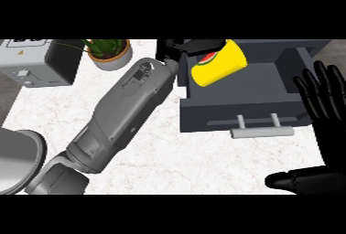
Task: Pick up the cup, place it into the drawer and close the drawer
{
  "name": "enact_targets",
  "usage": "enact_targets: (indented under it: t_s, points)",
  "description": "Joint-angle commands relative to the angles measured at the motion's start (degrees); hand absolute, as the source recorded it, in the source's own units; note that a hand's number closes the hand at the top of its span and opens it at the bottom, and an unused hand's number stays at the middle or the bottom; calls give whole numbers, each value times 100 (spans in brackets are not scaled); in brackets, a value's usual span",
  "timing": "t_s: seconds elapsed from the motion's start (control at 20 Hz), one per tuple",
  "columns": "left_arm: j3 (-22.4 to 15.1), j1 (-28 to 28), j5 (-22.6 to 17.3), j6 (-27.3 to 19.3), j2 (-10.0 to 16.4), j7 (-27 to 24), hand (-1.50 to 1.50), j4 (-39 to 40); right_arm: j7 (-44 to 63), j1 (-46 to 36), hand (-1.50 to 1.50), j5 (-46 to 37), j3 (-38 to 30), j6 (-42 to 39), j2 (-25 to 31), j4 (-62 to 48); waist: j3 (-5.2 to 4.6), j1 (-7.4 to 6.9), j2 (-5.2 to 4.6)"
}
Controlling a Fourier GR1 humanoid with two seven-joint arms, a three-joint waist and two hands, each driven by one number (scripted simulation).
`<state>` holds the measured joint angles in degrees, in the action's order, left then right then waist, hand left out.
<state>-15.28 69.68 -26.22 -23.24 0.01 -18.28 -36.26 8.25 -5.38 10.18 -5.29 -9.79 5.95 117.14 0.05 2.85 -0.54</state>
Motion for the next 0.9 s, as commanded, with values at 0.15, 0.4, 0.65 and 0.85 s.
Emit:
enact_targets:
  t_s: [0.15, 0.4, 0.65, 0.85]
  points:
    - [-603, 334, -550, 59, -1, -315, 150, 909, -390, 73, -150, -205, 173, -28, -174, -324, 2, 84, -36]
    - [-1301, 578, -844, -244, -1, -51, 150, 958, 53, -162, -150, 38, 47, -31, 19, -16, 2, 193, -34]
    - [-1698, 627, -951, -394, -1, -15, 150, 1268, 104, -376, -150, 85, 86, -31, 6, -127, 4, 272, -67]
    - [-2078, 673, -825, -542, -1, 84, -150, 1458, -64, -385, -150, 133, 23, -116, 35, -203, 8, 341, -86]
